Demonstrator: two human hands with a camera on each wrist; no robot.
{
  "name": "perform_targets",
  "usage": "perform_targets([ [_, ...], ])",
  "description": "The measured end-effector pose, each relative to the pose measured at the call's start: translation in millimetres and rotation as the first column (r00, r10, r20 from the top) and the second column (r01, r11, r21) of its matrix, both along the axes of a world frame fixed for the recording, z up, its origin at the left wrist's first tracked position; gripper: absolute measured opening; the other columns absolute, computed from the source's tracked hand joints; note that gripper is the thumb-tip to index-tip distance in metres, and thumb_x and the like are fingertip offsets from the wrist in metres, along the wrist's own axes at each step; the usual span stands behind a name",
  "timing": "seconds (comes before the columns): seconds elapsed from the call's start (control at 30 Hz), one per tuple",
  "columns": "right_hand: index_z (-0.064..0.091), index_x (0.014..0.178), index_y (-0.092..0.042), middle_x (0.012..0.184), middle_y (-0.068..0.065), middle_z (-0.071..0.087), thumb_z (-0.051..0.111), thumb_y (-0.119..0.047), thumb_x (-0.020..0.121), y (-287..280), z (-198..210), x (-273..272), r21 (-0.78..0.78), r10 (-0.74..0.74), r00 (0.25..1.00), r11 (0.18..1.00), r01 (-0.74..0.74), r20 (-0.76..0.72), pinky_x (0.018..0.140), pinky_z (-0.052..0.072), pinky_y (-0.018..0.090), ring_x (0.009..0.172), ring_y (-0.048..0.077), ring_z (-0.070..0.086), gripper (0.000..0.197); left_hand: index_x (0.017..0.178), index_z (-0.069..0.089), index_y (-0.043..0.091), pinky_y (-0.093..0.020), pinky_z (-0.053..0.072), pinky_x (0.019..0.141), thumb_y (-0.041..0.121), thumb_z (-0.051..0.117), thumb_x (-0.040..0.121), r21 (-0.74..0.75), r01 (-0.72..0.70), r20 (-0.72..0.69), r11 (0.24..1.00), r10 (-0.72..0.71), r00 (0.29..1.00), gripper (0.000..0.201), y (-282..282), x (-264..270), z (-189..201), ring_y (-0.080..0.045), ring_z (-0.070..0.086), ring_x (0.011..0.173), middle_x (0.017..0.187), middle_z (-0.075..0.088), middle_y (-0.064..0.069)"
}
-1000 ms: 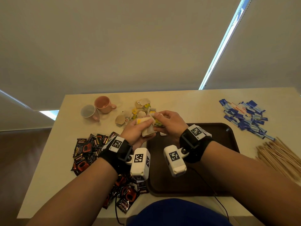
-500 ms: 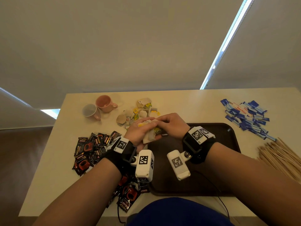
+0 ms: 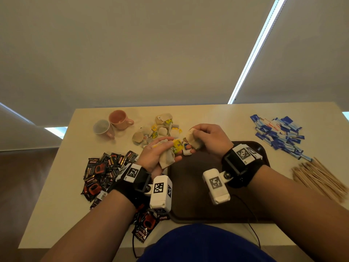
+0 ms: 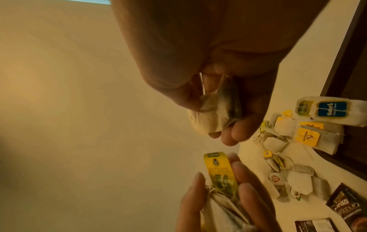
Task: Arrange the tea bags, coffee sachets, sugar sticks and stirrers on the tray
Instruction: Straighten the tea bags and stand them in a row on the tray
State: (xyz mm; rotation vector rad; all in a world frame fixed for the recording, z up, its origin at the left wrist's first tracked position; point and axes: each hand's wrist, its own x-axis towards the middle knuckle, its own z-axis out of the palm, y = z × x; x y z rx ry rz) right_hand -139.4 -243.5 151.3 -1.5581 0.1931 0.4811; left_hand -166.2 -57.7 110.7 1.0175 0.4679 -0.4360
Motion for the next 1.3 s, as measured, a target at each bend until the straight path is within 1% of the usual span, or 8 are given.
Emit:
perform_targets([
  [0.23,0.059,0.101,-0.002,0.076,0.017,0.068,0.043,-0.006,0.102,-13.3,4.3,-13.0,0.187,-0.094,0.994,0.977,0.101,-0.049,0.058,0.058,0.035,0.066,0.028,0.068,0.017,0.111,0.061,0.01,-0.035,0.059,0.062,0.02,0.069,0.084,-0.032,-0.104,-0.057,0.994,0.102,0.993,0.03,-6.5,-5.8,2.4,-0.029,0.061,0.101,0.111,0.061,-0.017],
  [0.4,0.058,0.1,-0.001,0.077,0.019,0.067,0.042,-0.007,0.103,-20.7,9.2,-12.6,0.251,-0.123,0.99,0.959,0.135,-0.065,0.061,0.057,0.038,0.067,0.031,0.067,0.017,0.103,0.062,0.011,-0.028,0.057,0.051,0.022,0.06,0.097,-0.025,-0.174,-0.13,0.984,0.169,0.977,0.012,-18.1,-7.0,7.6,-0.023,0.066,0.081,0.097,0.068,-0.014],
  [0.6,0.059,0.104,-0.002,0.076,0.018,0.069,0.046,-0.007,0.102,-31.0,8.9,-10.9,0.246,-0.129,0.989,0.959,0.142,-0.066,0.06,0.059,0.037,0.067,0.031,0.068,0.014,0.102,0.062,0.012,-0.031,0.059,0.055,0.022,0.062,0.097,-0.01,-0.138,-0.099,0.99,0.136,0.986,0.012,-25.5,-5.5,13.9,-0.019,0.071,0.072,0.092,0.069,-0.011],
  [0.83,0.059,0.111,-0.004,0.092,0.013,0.07,0.055,0.0,0.096,-25.5,-7.4,2.3,-0.047,-0.052,0.996,0.997,0.055,0.076,0.068,0.062,0.033,0.075,0.027,0.071,0.016,0.1,0.061,0.009,-0.037,0.062,0.065,0.031,0.065,0.078,-0.132,0.005,-0.029,0.991,-0.009,1.0,0.032,-32.7,-10.0,23.6,-0.024,0.069,0.073,0.091,0.069,-0.014],
  [0.97,0.065,0.098,-0.014,0.086,0.002,0.071,0.067,-0.018,0.09,-16.5,-13.0,9.0,-0.373,0.147,0.968,0.926,-0.062,0.204,0.06,0.052,0.017,0.075,0.011,0.068,0.009,0.106,0.06,0.005,-0.037,0.06,0.064,0.034,0.059,0.082,-0.166,-0.003,-0.042,0.986,-0.004,0.999,0.038,-35.5,-8.8,23.0,-0.03,0.067,0.075,0.09,0.067,-0.019],
  [1.03,0.07,0.097,-0.015,0.085,-0.003,0.07,0.071,-0.025,0.087,-11.5,-16.8,12.5,-0.454,0.205,0.949,0.888,-0.078,0.239,0.065,0.051,0.018,0.075,0.007,0.065,0.014,0.104,0.061,0.005,-0.036,0.06,0.062,0.03,0.057,0.084,-0.187,-0.008,-0.024,0.982,0.004,1.0,0.032,-35.5,-8.9,21.6,-0.029,0.066,0.074,0.088,0.067,-0.016],
  [1.2,0.066,0.081,-0.026,0.075,-0.009,0.064,0.077,-0.028,0.082,-4.0,-22.0,17.9,-0.546,0.212,0.938,0.837,-0.029,0.275,0.065,0.046,0.021,0.068,0.004,0.059,0.012,0.105,0.061,0.005,-0.032,0.058,0.053,0.018,0.045,0.098,-0.177,-0.053,-0.014,0.983,0.051,0.999,0.022,-36.0,-6.4,20.1,-0.029,0.065,0.065,0.083,0.067,-0.017],
  [1.3,0.061,0.085,-0.026,0.074,-0.006,0.067,0.079,-0.026,0.08,-2.7,-18.9,18.1,-0.513,0.194,0.947,0.858,-0.036,0.257,0.067,0.053,0.026,0.068,0.008,0.064,0.019,0.113,0.06,0.007,-0.032,0.057,0.054,0.02,0.047,0.101,-0.133,-0.056,-0.033,0.99,0.052,0.998,0.022,-35.8,-2.8,17.8,-0.026,0.065,0.066,0.09,0.066,-0.016],
])
